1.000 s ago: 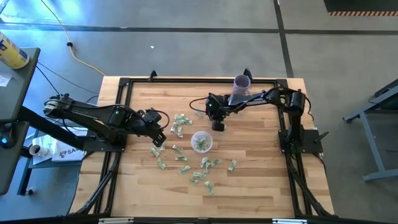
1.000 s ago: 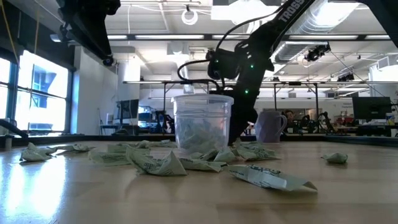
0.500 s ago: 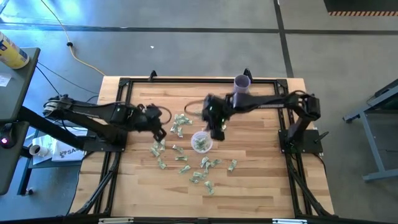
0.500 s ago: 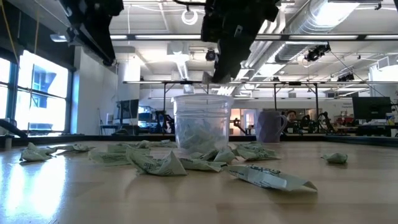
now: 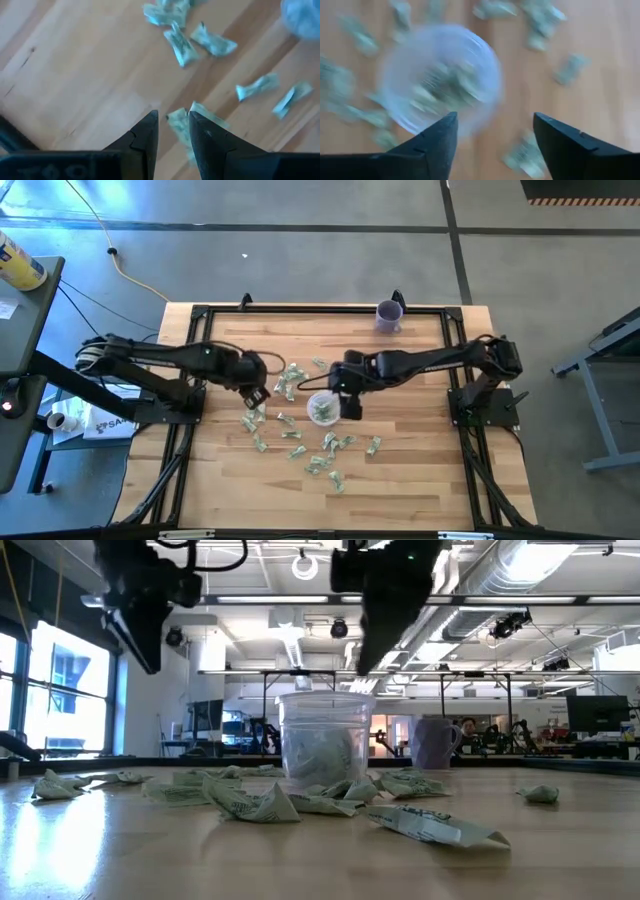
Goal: Pick and place Stevia / Truvia into bins
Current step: Put the green stevia packet into the transparent container
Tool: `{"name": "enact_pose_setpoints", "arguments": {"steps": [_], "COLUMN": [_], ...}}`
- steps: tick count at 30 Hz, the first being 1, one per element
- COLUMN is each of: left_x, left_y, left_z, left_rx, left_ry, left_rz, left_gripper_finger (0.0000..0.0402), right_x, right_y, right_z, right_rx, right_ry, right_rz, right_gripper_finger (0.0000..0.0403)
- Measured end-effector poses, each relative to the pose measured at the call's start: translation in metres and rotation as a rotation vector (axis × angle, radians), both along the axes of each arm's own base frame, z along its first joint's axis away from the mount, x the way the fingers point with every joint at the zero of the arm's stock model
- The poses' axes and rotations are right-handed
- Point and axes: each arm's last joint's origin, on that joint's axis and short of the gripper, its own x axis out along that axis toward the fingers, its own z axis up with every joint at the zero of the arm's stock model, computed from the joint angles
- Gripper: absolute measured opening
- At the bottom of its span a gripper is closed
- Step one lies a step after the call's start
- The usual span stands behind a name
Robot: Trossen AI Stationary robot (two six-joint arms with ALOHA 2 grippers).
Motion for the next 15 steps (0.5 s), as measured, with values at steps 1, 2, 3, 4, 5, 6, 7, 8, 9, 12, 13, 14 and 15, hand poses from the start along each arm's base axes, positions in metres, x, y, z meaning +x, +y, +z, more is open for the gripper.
{"name": "enact_pose_setpoints", "arguments": {"steps": [1,2,3,4,5,6,7,8,9,12,13,14,15], "left_x": [0.000,0.001,0.003,0.005,0.008,0.011,0.014,0.016,0.019,0.020,0.022,0.023,0.023], "left_y": [-0.002,-0.004,-0.004,-0.003,0.000,0.005,0.010,0.016,0.022,0.037,0.041,0.044,0.047], "left_z": [-0.005,-0.011,-0.018,-0.026,-0.033,-0.039,-0.046,-0.053,-0.058,-0.068,-0.071,-0.075,-0.079], "left_rx": [-0.005,-0.025,-0.050,-0.070,-0.084,-0.098,-0.111,-0.124,-0.142,-0.153,-0.149,-0.142,-0.138], "left_ry": [-0.006,-0.017,-0.037,-0.071,-0.118,-0.168,-0.218,-0.255,-0.291,-0.287,-0.278,-0.257,-0.238], "left_rz": [-0.004,0.002,0.018,0.039,0.067,0.104,0.148,0.198,0.239,0.328,0.342,0.349,0.353], "left_gripper_finger": [0.0145,0.0145,0.0145,0.0145,0.0145,0.0145,0.0145,0.0145,0.0145,0.0145,0.0145,0.0145,0.0145], "right_x": [-0.005,-0.009,-0.013,-0.017,-0.020,-0.023,-0.025,-0.026,-0.027,-0.029,-0.029,-0.029,-0.030], "right_y": [0.000,0.001,0.000,0.000,0.000,-0.001,-0.002,-0.002,-0.002,-0.003,-0.003,-0.003,-0.003], "right_z": [0.001,0.001,0.002,0.003,0.003,0.003,0.003,0.003,0.002,0.002,0.002,0.001,0.001], "right_rx": [-0.026,-0.036,-0.039,-0.038,-0.036,-0.040,-0.046,-0.055,-0.061,-0.054,-0.054,-0.054,-0.054], "right_ry": [0.029,0.058,0.083,0.106,0.125,0.143,0.158,0.168,0.177,0.187,0.188,0.190,0.194], "right_rz": [-0.018,-0.038,-0.062,-0.087,-0.113,-0.140,-0.167,-0.192,-0.211,-0.249,-0.251,-0.251,-0.251], "right_gripper_finger": [0.0259,0.0261,0.0263,0.0263,0.0263,0.0264,0.0264,0.0264,0.0264,0.0264,0.0264,0.0264,0.0264]}}
